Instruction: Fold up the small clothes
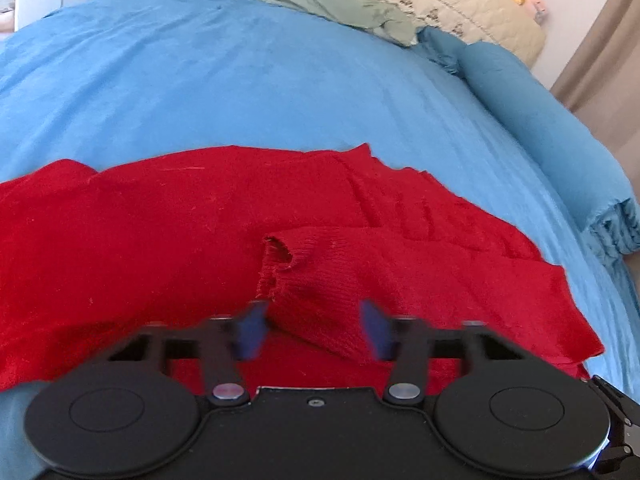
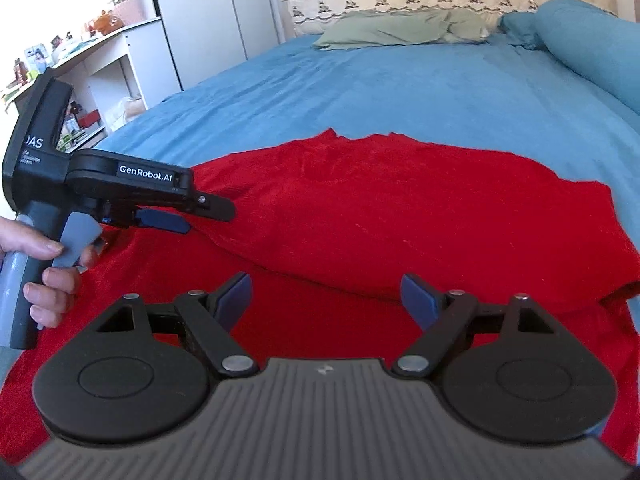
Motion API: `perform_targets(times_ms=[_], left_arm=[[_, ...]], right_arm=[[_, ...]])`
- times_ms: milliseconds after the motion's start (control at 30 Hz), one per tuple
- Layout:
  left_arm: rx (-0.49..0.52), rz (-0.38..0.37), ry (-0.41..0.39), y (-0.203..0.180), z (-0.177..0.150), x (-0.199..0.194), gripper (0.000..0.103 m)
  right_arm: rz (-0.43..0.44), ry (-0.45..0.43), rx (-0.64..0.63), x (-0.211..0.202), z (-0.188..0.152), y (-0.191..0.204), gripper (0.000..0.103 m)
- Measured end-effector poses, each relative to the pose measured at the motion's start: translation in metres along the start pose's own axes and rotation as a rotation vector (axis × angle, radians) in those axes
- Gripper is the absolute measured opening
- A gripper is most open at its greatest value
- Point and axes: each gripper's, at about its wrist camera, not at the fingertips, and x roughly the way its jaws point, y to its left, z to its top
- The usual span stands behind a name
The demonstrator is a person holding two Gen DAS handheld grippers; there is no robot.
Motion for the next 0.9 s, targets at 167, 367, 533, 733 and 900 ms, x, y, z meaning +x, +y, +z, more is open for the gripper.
perform_targets(times_ms=[167, 367, 533, 733, 900], left_arm=[[0.004, 0.022, -0.009, 0.003, 0.002, -0.002, 0.004], [0.057, 0.074, -0.115, 0.000, 0.008, -0.028, 0.004], [0.096, 0.173, -0.196, 0.016, 0.006, -0.052, 0.004], [0.065, 0.206, -0.129, 0.039, -0.007, -0.037, 0.010], [0.014, 0.184, -0.242, 0.038, -0.008, -0.061, 0.083]], right_arm=[[-0.007, -0.008, 0.023, 0.000, -0.001, -0.004, 0.097], [-0.004, -0.014, 0.027, -0.001, 0.001, 0.001, 0.097], [0.001, -0.004, 0.026, -0.003, 0.003, 0.000, 0.097], [0.004, 0.017, 0.038, 0.000, 0.004, 0.001, 0.097], [-0.016, 0.012, 0.024, -0.002, 0.010, -0.002, 0.097]])
